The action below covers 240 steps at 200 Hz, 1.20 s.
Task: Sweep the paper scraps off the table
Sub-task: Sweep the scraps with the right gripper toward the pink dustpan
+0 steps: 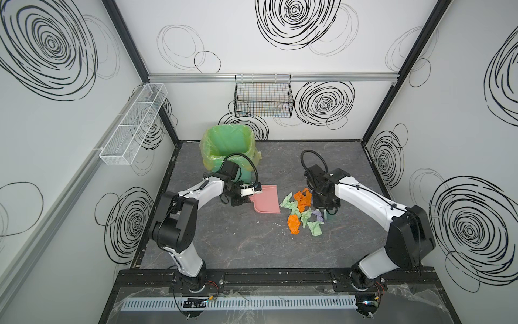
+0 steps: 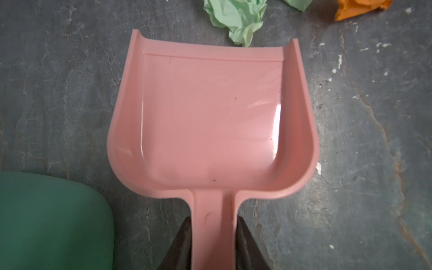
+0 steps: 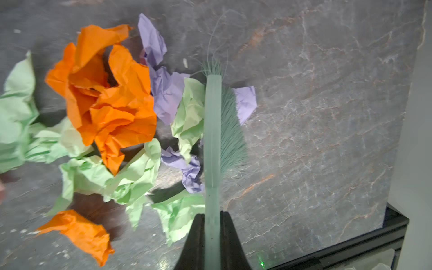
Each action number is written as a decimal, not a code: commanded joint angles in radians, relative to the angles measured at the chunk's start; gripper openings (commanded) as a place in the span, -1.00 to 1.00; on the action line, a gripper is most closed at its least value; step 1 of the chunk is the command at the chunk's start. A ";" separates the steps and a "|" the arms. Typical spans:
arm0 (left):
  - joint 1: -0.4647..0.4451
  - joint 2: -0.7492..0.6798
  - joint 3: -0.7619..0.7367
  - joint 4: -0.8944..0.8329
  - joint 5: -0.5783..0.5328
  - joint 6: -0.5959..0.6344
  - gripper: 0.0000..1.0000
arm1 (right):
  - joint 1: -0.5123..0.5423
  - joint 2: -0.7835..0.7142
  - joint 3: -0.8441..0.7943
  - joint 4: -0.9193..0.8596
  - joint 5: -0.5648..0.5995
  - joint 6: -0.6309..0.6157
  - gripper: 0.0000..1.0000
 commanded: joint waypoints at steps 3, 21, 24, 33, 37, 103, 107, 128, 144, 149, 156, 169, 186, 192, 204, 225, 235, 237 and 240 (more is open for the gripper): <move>-0.007 0.027 -0.001 0.029 0.010 -0.020 -1.00 | 0.044 0.034 0.073 -0.060 -0.051 0.045 -1.00; -0.009 0.040 0.002 0.033 0.007 -0.025 -1.00 | 0.059 0.038 0.102 -0.094 -0.032 0.055 -1.00; -0.009 0.042 0.002 0.033 0.005 -0.026 -1.00 | 0.061 0.039 0.105 -0.098 -0.030 0.058 -1.00; -0.009 0.047 0.004 0.034 0.003 -0.027 -1.00 | 0.066 0.035 0.111 -0.111 -0.018 0.063 -1.00; -0.009 0.048 0.004 0.034 0.002 -0.027 -1.00 | 0.066 0.034 0.113 -0.117 -0.013 0.065 -1.00; -0.012 0.077 0.034 0.015 -0.032 -0.020 -1.00 | 0.076 0.006 0.203 -0.190 0.038 0.080 -1.00; -0.012 0.078 0.037 0.012 -0.035 -0.019 -1.00 | 0.076 0.005 0.208 -0.189 0.038 0.077 -1.00; -0.014 0.091 0.058 -0.026 -0.048 0.014 -1.00 | 0.076 -0.002 0.224 -0.190 0.058 0.043 -1.00; -0.015 0.102 0.081 -0.079 -0.056 0.061 -1.00 | 0.074 -0.005 0.223 -0.192 0.083 0.031 -1.00; -0.016 0.107 0.089 -0.095 -0.062 0.073 -1.00 | 0.073 -0.003 0.222 -0.191 0.083 0.030 -1.00; -0.018 0.115 0.101 -0.118 -0.074 0.092 -1.00 | 0.072 -0.002 0.219 -0.191 0.085 0.030 -1.00; -0.019 0.126 0.122 -0.155 -0.095 0.121 -1.00 | 0.073 -0.002 0.208 -0.193 0.101 0.029 -1.00; -0.025 0.132 0.140 -0.176 -0.119 0.136 -1.00 | 0.066 -0.011 0.183 -0.192 0.146 0.036 -1.00; -0.026 0.130 0.142 -0.179 -0.123 0.136 -1.00 | 0.060 -0.015 0.171 -0.193 0.165 0.041 -1.00; -0.029 0.124 0.146 -0.180 -0.124 0.134 -1.00 | 0.047 -0.012 0.157 -0.191 0.185 0.043 -1.00; -0.051 0.121 0.147 -0.181 -0.123 0.115 -1.00 | 0.034 0.026 0.164 -0.192 0.190 0.028 -1.00; -0.062 0.124 0.144 -0.173 -0.121 0.104 -1.00 | 0.032 0.056 0.175 -0.191 0.179 0.020 -1.00; -0.066 0.124 0.142 -0.170 -0.121 0.101 -1.00 | 0.031 0.064 0.179 -0.191 0.176 0.021 -1.00; -0.070 0.124 0.141 -0.165 -0.121 0.095 -1.00 | 0.033 0.074 0.182 -0.191 0.171 0.023 -1.00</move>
